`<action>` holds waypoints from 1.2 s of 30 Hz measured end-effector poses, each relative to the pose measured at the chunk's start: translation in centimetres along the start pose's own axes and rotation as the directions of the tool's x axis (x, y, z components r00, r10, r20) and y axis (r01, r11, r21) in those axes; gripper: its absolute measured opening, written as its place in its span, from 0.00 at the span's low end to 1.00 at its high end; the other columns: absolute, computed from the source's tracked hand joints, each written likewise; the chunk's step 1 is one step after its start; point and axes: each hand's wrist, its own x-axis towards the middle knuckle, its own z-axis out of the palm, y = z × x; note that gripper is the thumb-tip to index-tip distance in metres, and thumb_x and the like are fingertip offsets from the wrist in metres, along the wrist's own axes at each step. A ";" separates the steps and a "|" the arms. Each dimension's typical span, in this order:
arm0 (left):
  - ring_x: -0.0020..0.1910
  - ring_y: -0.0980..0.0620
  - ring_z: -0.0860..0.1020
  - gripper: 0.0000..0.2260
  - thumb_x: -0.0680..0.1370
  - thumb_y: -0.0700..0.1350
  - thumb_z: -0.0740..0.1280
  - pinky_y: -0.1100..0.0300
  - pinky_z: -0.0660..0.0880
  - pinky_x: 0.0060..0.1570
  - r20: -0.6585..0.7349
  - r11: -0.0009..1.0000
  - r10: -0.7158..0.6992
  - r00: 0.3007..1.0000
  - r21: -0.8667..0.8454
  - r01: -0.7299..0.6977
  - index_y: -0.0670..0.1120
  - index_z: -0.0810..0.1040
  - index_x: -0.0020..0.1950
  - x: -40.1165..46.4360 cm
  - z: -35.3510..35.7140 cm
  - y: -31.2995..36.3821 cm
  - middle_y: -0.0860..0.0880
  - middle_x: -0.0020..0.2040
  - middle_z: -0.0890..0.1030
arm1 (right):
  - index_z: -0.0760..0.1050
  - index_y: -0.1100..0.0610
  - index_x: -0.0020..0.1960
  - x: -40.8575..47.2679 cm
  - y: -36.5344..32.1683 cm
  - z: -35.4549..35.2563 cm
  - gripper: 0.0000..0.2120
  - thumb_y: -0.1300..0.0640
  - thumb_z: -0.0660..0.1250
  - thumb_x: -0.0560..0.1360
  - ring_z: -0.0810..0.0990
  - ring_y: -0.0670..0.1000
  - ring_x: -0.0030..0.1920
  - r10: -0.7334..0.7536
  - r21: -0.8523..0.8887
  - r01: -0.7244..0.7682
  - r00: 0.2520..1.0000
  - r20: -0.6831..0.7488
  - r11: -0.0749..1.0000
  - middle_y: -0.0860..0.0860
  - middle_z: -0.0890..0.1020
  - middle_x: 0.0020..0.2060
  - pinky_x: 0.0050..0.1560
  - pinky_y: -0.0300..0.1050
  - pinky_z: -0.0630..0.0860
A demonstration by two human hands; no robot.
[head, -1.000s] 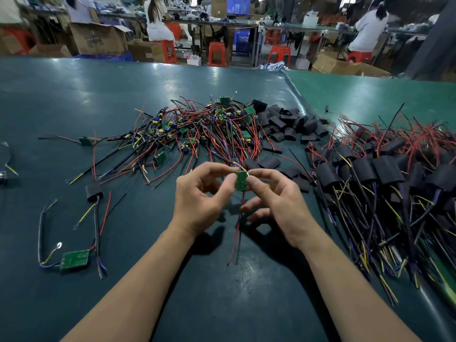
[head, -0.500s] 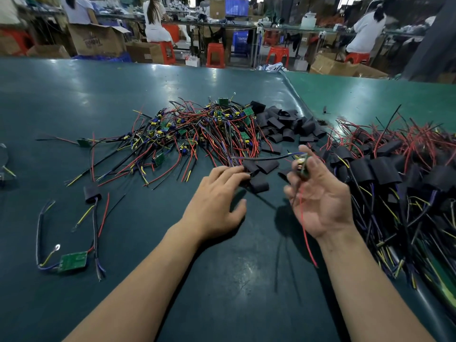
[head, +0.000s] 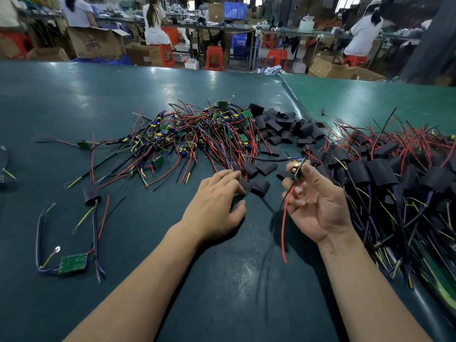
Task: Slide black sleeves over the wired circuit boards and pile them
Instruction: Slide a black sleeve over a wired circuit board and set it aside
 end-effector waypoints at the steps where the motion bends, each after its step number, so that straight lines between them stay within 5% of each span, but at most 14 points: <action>1: 0.71 0.51 0.65 0.06 0.77 0.48 0.65 0.56 0.60 0.67 -0.002 1.000 -0.012 1.000 -0.022 0.011 0.49 0.76 0.53 0.0 0.0 0.0 0.51 0.67 0.76 | 0.71 0.54 0.48 0.0 0.1 0.0 0.04 0.58 0.64 0.74 0.72 0.43 0.29 0.000 -0.022 -0.001 1.000 -0.012 1.000 0.48 0.82 0.39 0.24 0.32 0.65; 6: 0.56 0.48 0.73 0.02 0.75 0.46 0.68 0.52 0.69 0.56 -0.085 0.999 -0.028 0.996 -0.020 0.026 0.49 0.78 0.46 -0.1 -0.3 0.1 0.53 0.51 0.79 | 0.73 0.58 0.50 0.3 0.5 0.5 0.09 0.60 0.67 0.71 0.71 0.43 0.28 0.051 0.011 -0.051 0.997 -0.063 0.999 0.51 0.78 0.38 0.27 0.31 0.68; 11: 0.55 0.48 0.74 0.13 0.74 0.50 0.69 0.52 0.69 0.55 -0.085 0.997 -0.082 0.993 -0.008 0.081 0.50 0.78 0.57 0.0 -0.6 0.3 0.53 0.52 0.80 | 0.81 0.64 0.49 0.3 1.4 0.5 0.09 0.61 0.71 0.69 0.72 0.42 0.28 0.247 -0.058 -0.245 0.969 0.020 0.968 0.53 0.79 0.39 0.26 0.30 0.68; 18: 0.53 0.46 0.73 0.11 0.77 0.53 0.67 0.52 0.69 0.53 -0.095 0.998 -0.039 0.995 0.050 0.044 0.49 0.84 0.55 -0.4 -0.3 0.1 0.51 0.50 0.79 | 0.74 0.67 0.65 -0.3 2.0 0.8 0.38 0.58 0.83 0.59 0.72 0.43 0.30 0.348 -0.220 -0.294 0.897 0.273 0.930 0.53 0.80 0.39 0.28 0.33 0.69; 22: 0.55 0.49 0.70 0.13 0.76 0.53 0.68 0.57 0.65 0.55 -0.052 0.998 -0.060 0.997 -0.011 0.059 0.47 0.83 0.55 -0.3 -0.4 -0.2 0.50 0.53 0.78 | 0.80 0.65 0.60 -0.5 1.5 1.0 0.20 0.63 0.72 0.69 0.72 0.43 0.32 0.465 -0.406 -0.351 0.855 0.229 0.844 0.53 0.78 0.40 0.31 0.34 0.68; 26: 0.57 0.48 0.72 0.20 0.74 0.57 0.66 0.56 0.65 0.56 0.004 0.999 -0.015 1.000 -0.033 0.015 0.50 0.83 0.61 -0.1 -0.6 -0.3 0.51 0.54 0.80 | 0.79 0.64 0.54 -1.0 1.6 1.0 0.13 0.63 0.69 0.70 0.69 0.42 0.25 0.571 -0.533 -0.403 0.797 0.195 0.744 0.49 0.76 0.31 0.28 0.33 0.67; 29: 0.54 0.47 0.74 0.19 0.75 0.60 0.64 0.52 0.68 0.53 -0.052 1.000 -0.024 0.998 0.002 0.024 0.52 0.83 0.59 -0.3 -0.7 0.1 0.52 0.50 0.81 | 0.79 0.59 0.45 -0.8 1.5 1.1 0.06 0.66 0.71 0.70 0.74 0.44 0.28 0.447 -0.463 -0.319 0.873 0.196 0.827 0.50 0.78 0.33 0.28 0.34 0.67; 32: 0.53 0.49 0.74 0.19 0.76 0.64 0.66 0.52 0.68 0.54 -0.077 0.997 -0.048 0.996 0.057 0.052 0.55 0.83 0.59 -0.2 -0.6 0.2 0.55 0.49 0.80 | 0.83 0.58 0.41 0.0 1.5 1.3 0.05 0.65 0.70 0.68 0.79 0.45 0.32 0.142 -0.285 -0.123 0.989 0.048 0.951 0.52 0.83 0.36 0.28 0.35 0.70; 36: 0.54 0.50 0.72 0.21 0.75 0.64 0.67 0.54 0.67 0.54 -0.063 0.996 -0.072 0.995 0.039 0.074 0.54 0.82 0.61 0.0 -0.5 0.1 0.53 0.51 0.80 | 0.78 0.59 0.44 0.8 1.1 0.6 0.07 0.63 0.71 0.67 0.77 0.48 0.33 -0.248 -0.268 0.201 0.956 -0.154 0.942 0.50 0.82 0.36 0.31 0.38 0.73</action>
